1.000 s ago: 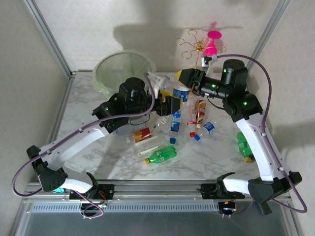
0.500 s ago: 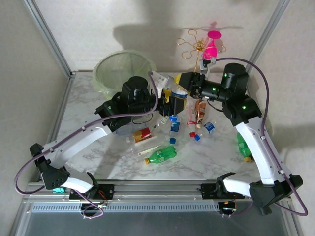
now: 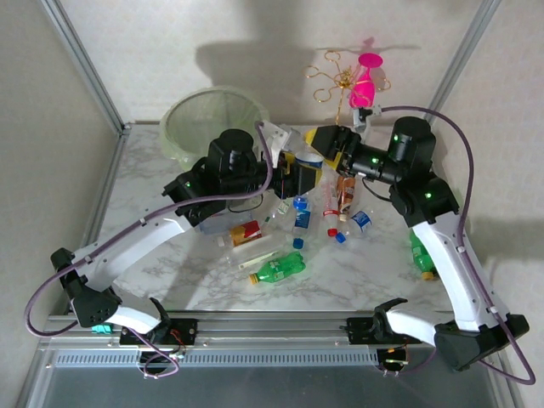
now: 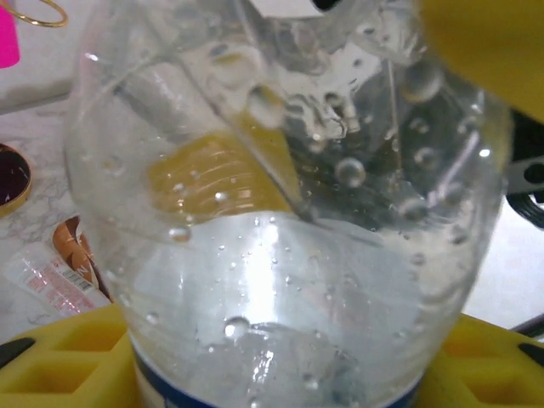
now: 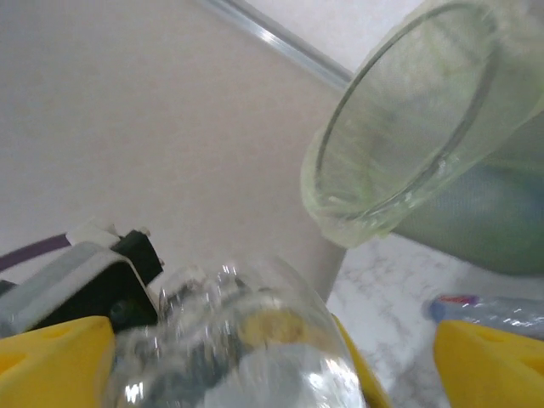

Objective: Put the plastic bottles in the bin

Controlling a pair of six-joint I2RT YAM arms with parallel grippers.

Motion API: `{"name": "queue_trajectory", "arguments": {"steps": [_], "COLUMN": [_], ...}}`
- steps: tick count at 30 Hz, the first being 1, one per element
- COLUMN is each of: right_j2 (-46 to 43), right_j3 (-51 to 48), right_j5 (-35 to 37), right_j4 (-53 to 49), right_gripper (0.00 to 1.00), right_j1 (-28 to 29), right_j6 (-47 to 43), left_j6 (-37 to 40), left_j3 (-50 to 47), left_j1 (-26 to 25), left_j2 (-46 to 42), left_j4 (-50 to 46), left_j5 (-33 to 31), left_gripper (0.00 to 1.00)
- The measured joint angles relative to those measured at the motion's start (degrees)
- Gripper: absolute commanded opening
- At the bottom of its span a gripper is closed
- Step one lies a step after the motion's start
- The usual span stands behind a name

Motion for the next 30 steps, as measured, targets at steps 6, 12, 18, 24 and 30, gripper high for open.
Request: {"name": "queue_trajectory", "arguments": {"steps": [6,12,18,24,30], "right_j2": [-3.08,-6.4,-6.03,-5.55,-3.23], "right_j3": [1.36,1.66,1.7,1.05,1.55], "right_j5": [11.5,18.38,19.04,18.8,18.82], "right_j4": [-6.27,-10.58,-12.85,-14.23,-17.75], "right_gripper": [0.99,0.97,0.96,0.95,0.95], "right_j1": [-0.02,-0.02,-0.02,-0.02,-0.02], "right_j6": [-3.39,-8.04,-9.38,-9.57,-12.17], "left_j6": [-6.34,-10.14,-13.92,-15.52,-16.79], "left_j3": [2.95,6.54,13.03,16.83,18.62], "left_j1": [7.69,16.44,23.26,25.83,27.43], "left_j2": [0.39,1.68,6.71,12.96,19.39], "left_j4": [-0.28,-4.07,-10.91,-14.29,-16.5], "left_j5": [-1.55,-10.29,-24.15,-33.33,-35.41], "left_gripper": [0.37,0.38,0.37,0.38,0.37]}}
